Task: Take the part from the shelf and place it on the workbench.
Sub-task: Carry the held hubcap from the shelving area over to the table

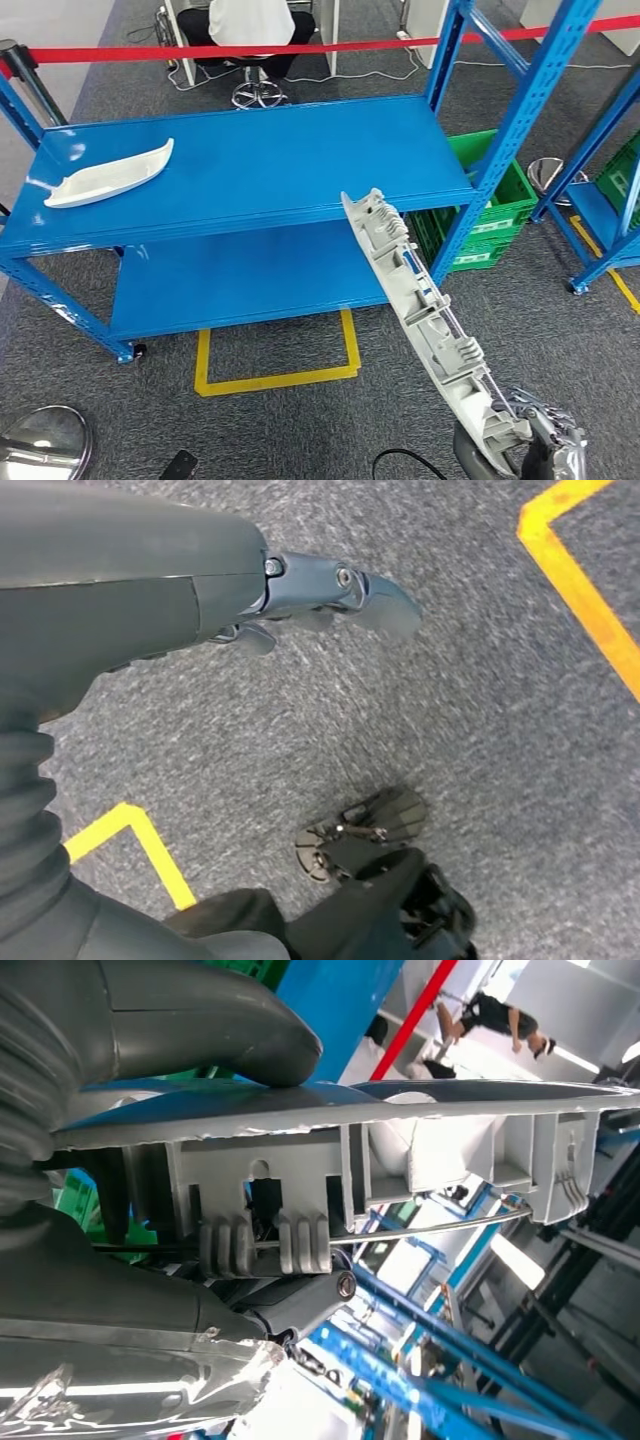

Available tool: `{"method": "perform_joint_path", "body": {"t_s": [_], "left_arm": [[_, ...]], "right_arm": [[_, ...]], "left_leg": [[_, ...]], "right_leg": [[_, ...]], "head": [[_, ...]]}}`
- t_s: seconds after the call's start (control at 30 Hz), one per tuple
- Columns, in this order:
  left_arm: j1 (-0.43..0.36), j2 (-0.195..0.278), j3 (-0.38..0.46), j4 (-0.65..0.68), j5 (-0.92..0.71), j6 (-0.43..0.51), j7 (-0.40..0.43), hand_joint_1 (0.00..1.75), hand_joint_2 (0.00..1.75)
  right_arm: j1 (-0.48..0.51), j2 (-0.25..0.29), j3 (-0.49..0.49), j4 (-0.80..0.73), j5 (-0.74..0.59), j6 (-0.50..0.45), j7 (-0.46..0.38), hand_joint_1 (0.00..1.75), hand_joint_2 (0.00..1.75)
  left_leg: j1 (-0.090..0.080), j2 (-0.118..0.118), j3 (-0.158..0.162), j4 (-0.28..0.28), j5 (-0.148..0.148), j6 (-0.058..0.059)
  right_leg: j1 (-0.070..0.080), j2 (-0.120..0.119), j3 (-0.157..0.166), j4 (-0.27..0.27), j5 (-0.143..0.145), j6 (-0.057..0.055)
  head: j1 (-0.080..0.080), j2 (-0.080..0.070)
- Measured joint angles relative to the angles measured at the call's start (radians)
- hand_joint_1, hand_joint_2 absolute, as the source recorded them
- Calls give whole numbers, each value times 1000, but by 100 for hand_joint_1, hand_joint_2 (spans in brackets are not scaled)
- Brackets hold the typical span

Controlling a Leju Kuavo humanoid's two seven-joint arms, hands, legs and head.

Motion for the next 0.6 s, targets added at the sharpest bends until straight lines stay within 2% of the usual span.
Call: {"method": "perform_joint_path", "body": {"t_s": [0.03, 0.07, 0.1, 0.13, 0.17, 0.2, 0.23, 0.27, 0.3, 0.33, 0.37, 0.4, 0.43, 0.47, 0.5, 0.53, 0.57, 0.6], "left_arm": [[0, 0, 0, 0, 1, 0, 2, 0, 175], [-1, 1, 0, 0, 2, 0, 3, 0, 175], [-1, 1, 0, 0, 2, 0, 4, 0, 175], [1, 1, 0, 0, 3, 0, 5, 0, 175], [2, 2, 0, 0, 4, 0, 6, 0, 175], [3, 2, 1, 0, 6, 0, 8, 0, 175], [4, 2, 1, 0, 9, 0, 10, 0, 175], [3, 2, 1, 0, 11, 0, 11, 0, 175], [3, 2, 1, 0, 14, 0, 12, 0, 175], [2, 2, 1, 0, 16, 1, 13, 0, 175], [1, 2, 1, 0, 17, 2, 13, 0, 175], [0, 2, 1, 0, 18, 2, 13, 0, 175], [-1, 1, 1, 0, 18, 2, 13, 0, 175], [-2, 0, 2, 0, 18, 2, 13, 0, 175], [-3, -1, 2, 0, 18, 3, 14, 0, 175], [-3, -2, 2, 0, 18, 3, 14, 0, 175], [-2, -2, 2, 1, 18, 3, 14, 0, 175], [0, -2, 3, 1, 18, 3, 15, 0, 175]], "right_arm": [[-1, 0, 0, 0, -1, 2, 0, 175, 175], [-2, 1, 0, 1, -2, 4, 0, 175, 175], [-5, 2, 0, 1, -3, 6, 0, 175, 175], [-9, 4, -1, 2, -5, 9, 0, 175, 175], [-14, 6, -1, 4, -6, 12, 0, 175, 175], [-20, 8, -2, 7, -6, 14, 0, 175, 175], [-24, 10, -2, 10, -6, 16, -1, 175, 175], [-27, 13, -2, 13, -7, 17, -1, 175, 175], [-30, 15, -2, 17, -8, 18, -2, 175, 175], [-33, 17, -3, 20, -10, 19, -2, 175, 175], [-36, 20, -3, 23, -13, 20, -3, 175, 175], [-39, 22, -3, 25, -15, 22, -4, 175, 175], [-43, 24, -4, 26, -16, 24, -6, 175, 175], [-46, 26, -4, 26, -18, 26, -7, 175, 175], [-48, 27, -5, 26, -19, 27, -9, 175, 175], [-48, 29, -5, 27, -20, 29, -11, 175, 175], [-47, 30, -6, 29, -21, 30, -12, 175, 175], [-46, 32, -7, 30, -22, 32, -13, 175, 175]], "left_leg": [[0, 11, -3, 1, 8, -5], [2, 7, -7, 3, 5, -12], [4, -10, -14, 16, -16, -19], [6, -36, -25, 46, -56, -26], [8, -65, -39, 94, -110, -32], [10, -86, -54, 156, -162, -35], [10, -95, -65, 216, -194, -37], [10, -100, -67, 259, -200, -37], [11, -102, -58, 275, -182, -37], [11, -106, -34, 259, -151, -36], [13, -117, 5, 215, -122, -35], [15, -139, 55, 150, -108, -33], [17, -160, 102, 80, -113, -29], [19, -178, 134, 27, -125, -24], [19, -184, 150, -4, -136, -18], [20, -177, 147, -14, -140, -10], [20, -165, 138, -12, -133, -3], [20, -152, 129, -11, -124, 4]], "right_leg": [[1, 9, -7, -11, 2, -6], [0, 19, -20, -9, 12, -14], [-2, 29, -32, -9, 23, -22], [-5, 39, -46, -10, 37, -30], [-6, 49, -61, -9, 51, -35], [-7, 62, -78, -7, 66, -39], [-7, 73, -95, -5, 79, -40], [-7, 85, -114, -2, 92, -40], [-7, 97, -134, 3, 104, -38], [-8, 109, -154, 9, 115, -35], [-9, 120, -174, 18, 125, -31], [-9, 132, -192, 27, 133, -27], [-8, 142, -208, 36, 143, -22], [-7, 152, -221, 42, 154, -18], [-6, 161, -232, 44, 166, -12], [-7, 171, -239, 43, 179, -7], [-7, 171, -246, 42, 184, -1], [-6, 159, -254, 50, 171, 4]], "head": [[0, 0], [1, 0], [1, 0], [-1, 0], [-2, 0], [-3, 0], [-3, 0], [-3, 0], [-3, 0], [-3, 0], [-3, 0], [-4, 0], [-3, 0], [-3, 0], [-3, 0], [-2, 0], [-2, 0], [0, 0]]}}
